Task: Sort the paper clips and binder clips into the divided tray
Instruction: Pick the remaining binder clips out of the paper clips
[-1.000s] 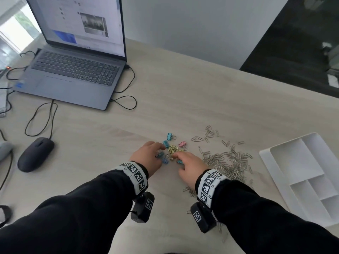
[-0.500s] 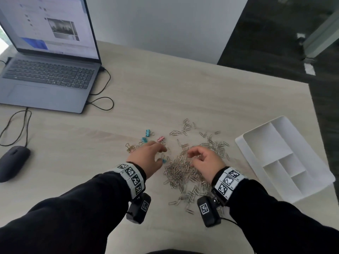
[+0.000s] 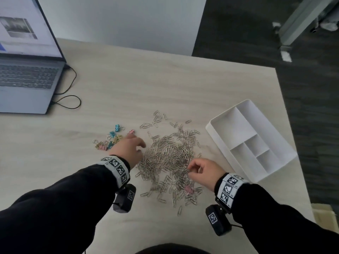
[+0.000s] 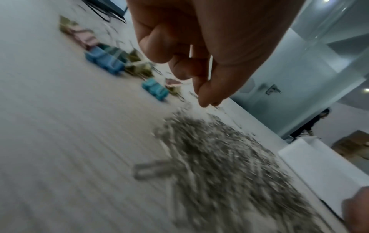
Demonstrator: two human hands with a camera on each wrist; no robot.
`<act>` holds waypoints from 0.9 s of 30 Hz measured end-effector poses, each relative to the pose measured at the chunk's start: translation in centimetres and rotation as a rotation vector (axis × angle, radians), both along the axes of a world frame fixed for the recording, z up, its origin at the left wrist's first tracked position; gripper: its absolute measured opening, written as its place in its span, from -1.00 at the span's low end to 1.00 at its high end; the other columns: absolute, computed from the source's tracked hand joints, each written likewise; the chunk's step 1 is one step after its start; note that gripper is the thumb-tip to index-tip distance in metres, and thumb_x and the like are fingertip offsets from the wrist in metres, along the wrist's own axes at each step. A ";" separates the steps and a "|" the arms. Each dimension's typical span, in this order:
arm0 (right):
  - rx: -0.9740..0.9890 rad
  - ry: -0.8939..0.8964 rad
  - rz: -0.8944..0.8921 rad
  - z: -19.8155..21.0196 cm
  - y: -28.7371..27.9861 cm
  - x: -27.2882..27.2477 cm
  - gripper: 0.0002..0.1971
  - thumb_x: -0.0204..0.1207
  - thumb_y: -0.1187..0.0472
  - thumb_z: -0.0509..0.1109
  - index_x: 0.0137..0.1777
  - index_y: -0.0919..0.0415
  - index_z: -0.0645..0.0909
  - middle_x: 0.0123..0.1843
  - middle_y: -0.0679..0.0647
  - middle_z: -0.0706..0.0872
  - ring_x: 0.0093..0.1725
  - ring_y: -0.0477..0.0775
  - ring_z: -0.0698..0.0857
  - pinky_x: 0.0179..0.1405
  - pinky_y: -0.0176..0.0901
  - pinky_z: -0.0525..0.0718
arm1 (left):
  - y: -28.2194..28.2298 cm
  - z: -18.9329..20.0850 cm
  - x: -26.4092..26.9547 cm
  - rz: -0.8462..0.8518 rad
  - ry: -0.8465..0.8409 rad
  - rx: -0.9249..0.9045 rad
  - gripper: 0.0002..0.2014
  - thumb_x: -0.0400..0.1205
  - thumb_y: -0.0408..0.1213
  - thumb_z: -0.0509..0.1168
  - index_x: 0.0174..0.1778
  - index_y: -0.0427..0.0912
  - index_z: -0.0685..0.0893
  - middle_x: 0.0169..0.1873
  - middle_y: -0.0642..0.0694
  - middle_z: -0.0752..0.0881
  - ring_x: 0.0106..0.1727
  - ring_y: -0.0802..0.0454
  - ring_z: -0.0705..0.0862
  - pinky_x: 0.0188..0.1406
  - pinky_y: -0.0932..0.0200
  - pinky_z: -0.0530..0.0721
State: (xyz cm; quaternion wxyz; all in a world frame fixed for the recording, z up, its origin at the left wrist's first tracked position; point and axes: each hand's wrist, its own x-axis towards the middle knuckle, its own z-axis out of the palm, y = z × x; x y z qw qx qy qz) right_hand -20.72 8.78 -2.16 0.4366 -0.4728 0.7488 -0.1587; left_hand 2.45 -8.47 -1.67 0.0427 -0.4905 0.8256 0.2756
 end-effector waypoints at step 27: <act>-0.072 -0.264 -0.209 1.1 -1.9 1.3 -0.98 0.51 0.26 0.45 -0.09 0.17 0.67 -0.23 0.20 0.76 -0.46 -0.02 0.63 -0.41 -0.20 0.63 | 6.8 0.8 -4.7 0.002 0.296 0.480 -0.88 0.61 -0.12 0.40 0.02 0.18 0.76 -0.32 0.12 0.81 -0.37 0.32 0.71 -0.38 0.40 0.63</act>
